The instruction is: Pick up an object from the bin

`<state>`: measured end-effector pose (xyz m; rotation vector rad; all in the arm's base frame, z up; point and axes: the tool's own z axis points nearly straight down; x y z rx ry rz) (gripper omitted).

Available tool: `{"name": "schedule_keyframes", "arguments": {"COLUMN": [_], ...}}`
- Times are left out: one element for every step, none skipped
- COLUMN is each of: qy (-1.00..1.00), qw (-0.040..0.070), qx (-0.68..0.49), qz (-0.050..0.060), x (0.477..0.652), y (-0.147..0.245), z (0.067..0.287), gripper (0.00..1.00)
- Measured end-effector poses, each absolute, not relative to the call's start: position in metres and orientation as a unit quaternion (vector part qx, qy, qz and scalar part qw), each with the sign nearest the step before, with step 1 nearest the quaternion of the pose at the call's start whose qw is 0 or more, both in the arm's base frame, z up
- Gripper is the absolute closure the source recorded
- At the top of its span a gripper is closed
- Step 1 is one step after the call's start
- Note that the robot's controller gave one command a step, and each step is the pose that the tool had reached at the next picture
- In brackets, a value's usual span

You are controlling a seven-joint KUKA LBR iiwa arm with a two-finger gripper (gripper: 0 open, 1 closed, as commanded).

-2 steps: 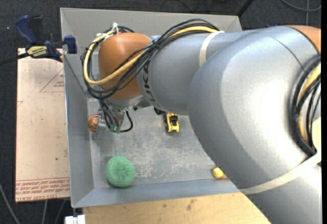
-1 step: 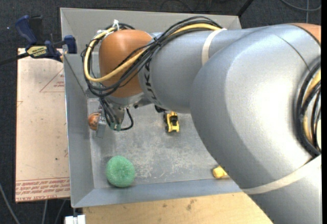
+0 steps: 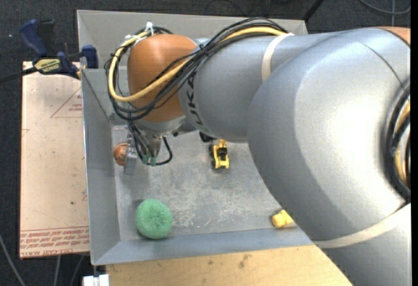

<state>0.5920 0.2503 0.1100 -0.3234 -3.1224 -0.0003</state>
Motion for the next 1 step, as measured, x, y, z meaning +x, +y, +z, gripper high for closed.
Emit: {"name": "schedule_keyframes", "arguments": {"qy": [-0.995], "qw": [0.003], "qx": [-0.103], "qz": [0.001], "x": [0.5911], "y": [0.2500], "z": [0.1298], "gripper": [1.00]}}
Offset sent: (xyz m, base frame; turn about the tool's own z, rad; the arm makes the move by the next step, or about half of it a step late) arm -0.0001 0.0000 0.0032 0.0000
